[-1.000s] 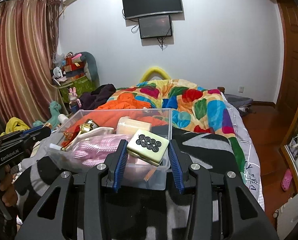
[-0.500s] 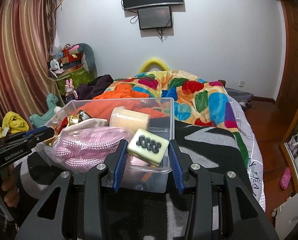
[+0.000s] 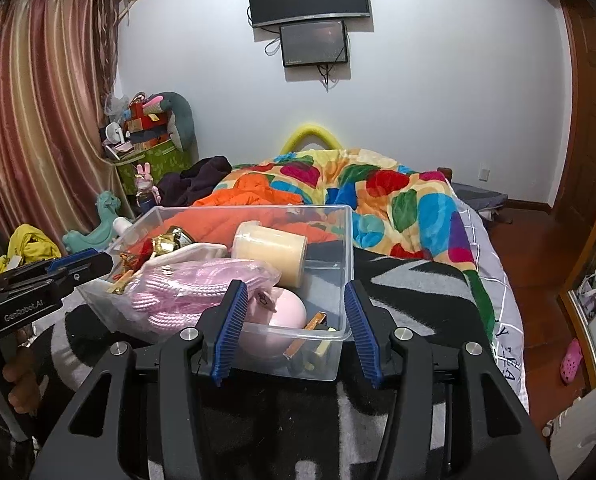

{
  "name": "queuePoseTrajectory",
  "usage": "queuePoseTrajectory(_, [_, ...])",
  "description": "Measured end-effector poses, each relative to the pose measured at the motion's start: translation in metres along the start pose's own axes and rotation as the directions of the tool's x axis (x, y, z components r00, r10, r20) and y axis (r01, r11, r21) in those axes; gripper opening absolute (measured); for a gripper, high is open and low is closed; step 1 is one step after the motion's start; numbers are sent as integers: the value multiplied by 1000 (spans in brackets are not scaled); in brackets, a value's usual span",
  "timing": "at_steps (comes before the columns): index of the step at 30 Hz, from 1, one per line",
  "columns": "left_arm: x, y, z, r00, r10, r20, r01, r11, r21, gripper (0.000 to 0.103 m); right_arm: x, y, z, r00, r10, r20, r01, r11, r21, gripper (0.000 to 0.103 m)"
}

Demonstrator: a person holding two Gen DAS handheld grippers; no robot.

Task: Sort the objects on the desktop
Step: 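Drop the beige eraser into the box with the left tool while the right drops the tile in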

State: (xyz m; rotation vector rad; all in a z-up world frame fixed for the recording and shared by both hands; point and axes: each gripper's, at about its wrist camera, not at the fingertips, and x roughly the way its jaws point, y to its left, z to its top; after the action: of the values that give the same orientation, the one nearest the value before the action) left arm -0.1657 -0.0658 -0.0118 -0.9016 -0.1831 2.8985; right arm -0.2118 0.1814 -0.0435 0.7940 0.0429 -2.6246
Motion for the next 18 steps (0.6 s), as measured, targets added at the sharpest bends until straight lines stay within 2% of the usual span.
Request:
queuePoseTrajectory(3, [-10,-6,0,1000,3,20,-3,1000,14,47,-8,2,0,1000,5,14,-5,1000,3,57])
queuePoseTrajectory(5, [-16,-9,0,999,4,35,-5,1000,23,49,-15,3,0,999,3,34,-3,1000,5,62])
queuePoseTrajectory(8, [-26,-16,-3,999,4,47,-6,999,41,50,-28,7,-2,998,-11,62,11,1000,1,74])
queuePoseTrajectory(11, [-37,-21,-7,998,13,61,-16,998,53,61,-40,10,-4,996,-21,88,21,1000,1,82])
queuePoseTrajectory(18, [-66,-30,-16,992,54,110,-60,997,57,90,-62,19,-10,994,-18,107,20,1000,-17,89])
